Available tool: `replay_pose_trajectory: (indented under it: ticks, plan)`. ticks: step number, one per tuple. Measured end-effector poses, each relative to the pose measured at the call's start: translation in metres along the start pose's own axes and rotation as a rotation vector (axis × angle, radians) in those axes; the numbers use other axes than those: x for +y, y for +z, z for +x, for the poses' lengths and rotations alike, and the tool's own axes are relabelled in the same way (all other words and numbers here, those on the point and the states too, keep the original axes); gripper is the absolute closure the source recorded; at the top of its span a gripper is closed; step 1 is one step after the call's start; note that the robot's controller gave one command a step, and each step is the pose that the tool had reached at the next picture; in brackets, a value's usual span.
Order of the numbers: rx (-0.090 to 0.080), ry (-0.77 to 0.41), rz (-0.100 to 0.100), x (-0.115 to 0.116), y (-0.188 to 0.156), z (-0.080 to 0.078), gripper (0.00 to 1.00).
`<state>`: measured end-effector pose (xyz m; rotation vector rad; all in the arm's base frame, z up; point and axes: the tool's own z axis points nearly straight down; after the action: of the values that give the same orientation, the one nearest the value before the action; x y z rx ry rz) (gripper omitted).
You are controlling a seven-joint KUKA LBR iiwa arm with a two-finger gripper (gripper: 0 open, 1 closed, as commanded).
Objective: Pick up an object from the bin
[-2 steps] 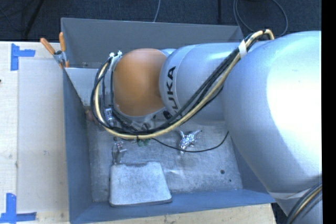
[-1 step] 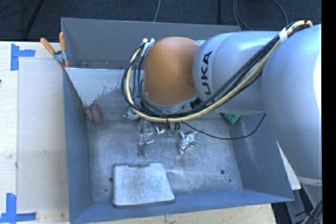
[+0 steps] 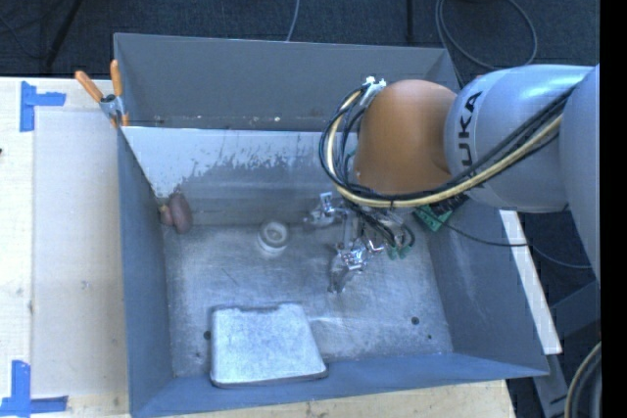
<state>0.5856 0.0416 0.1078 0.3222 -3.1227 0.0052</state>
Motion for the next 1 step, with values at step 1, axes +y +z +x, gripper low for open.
replay_pose_trajectory:
  ticks: [1]
  plan:
    - [-0.007,0.053,0.001,-0.0668,-0.0116,-0.0137,0.00]
